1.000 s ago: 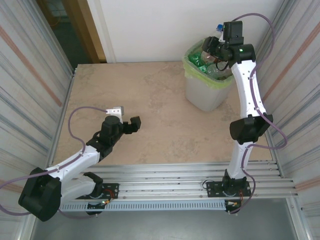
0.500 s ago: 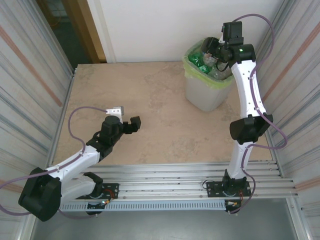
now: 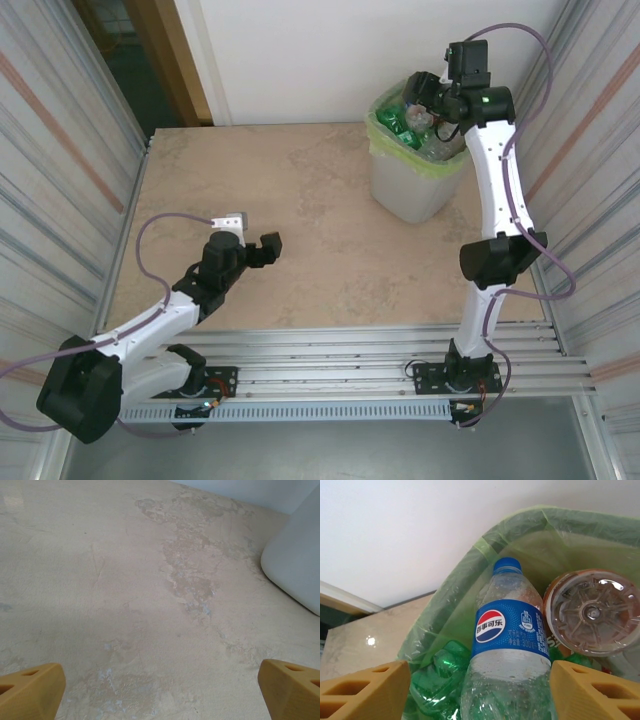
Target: Put the plastic bottles in the bin
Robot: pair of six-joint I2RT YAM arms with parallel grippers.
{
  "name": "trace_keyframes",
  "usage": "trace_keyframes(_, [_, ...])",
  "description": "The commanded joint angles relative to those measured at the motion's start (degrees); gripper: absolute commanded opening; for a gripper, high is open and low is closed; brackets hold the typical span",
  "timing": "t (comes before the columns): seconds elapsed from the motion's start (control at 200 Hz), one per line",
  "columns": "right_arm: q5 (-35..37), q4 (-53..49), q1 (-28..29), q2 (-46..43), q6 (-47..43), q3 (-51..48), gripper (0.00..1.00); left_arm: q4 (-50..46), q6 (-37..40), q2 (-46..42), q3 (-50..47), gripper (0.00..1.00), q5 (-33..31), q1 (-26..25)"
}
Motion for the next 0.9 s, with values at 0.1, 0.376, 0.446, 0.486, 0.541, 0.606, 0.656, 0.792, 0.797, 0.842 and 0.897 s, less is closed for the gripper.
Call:
trace_keyframes(0.1, [3.3,-4.2,1.1,-8.2,-4.6,-1.0,0.78,-3.6,1.8,-4.2,2.4,0.99,-2.4,0.5])
trace_keyframes(0.376, [9.5,0.8,2.0,-28.5,-6.1,-26.2,0.86,-8.0,5.6,-9.9,1.9,0.99,-8.4,0.6])
trace_keyframes(0.446, [11.9,3.2,2.0,-35.9,-5.6,-36.0,0.88,-8.8,6.8,-11.0,1.7,0.99,-10.1,0.9])
trace_keyframes(0.486, [13.5,4.1,1.9,-40.2,-5.1,-40.9,0.90,-8.9,7.5,-11.4,1.7,0.99,-10.6,1.2])
trace_keyframes(0.541, [15.8,4.5,1.8,-45.6,-4.6,-47.3,0.93,-8.8,8.3,-11.7,1.7,0.99,-11.0,1.8])
trace_keyframes(0.606, [19.2,4.2,1.6,-51.7,-3.6,-54.2,1.00,-8.8,8.9,-11.7,1.8,0.99,-11.4,2.7])
trace_keyframes(0.656, [21.5,4.2,1.4,-56.3,-2.9,-59.4,0.98,-8.5,9.4,-11.5,1.8,0.99,-12.2,3.5])
trace_keyframes(0.792, [25.7,4.8,0.9,-66.7,-1.3,-71.4,0.98,-7.1,11.4,-10.1,1.8,0.99,-15.8,5.2])
trace_keyframes(0.797, [25.8,4.8,0.9,-67.0,-1.3,-71.7,0.98,-7.1,11.6,-10.1,1.8,0.99,-15.9,5.3])
trace_keyframes(0.842, [26.8,5.3,0.7,-69.3,-1.3,-74.7,0.98,-6.4,12.6,-9.6,1.8,0.99,-16.9,5.9])
trace_keyframes(0.897, [27.8,5.9,0.5,-71.2,-1.2,-77.9,0.98,-5.2,13.9,-8.9,1.7,0.99,-18.1,6.5])
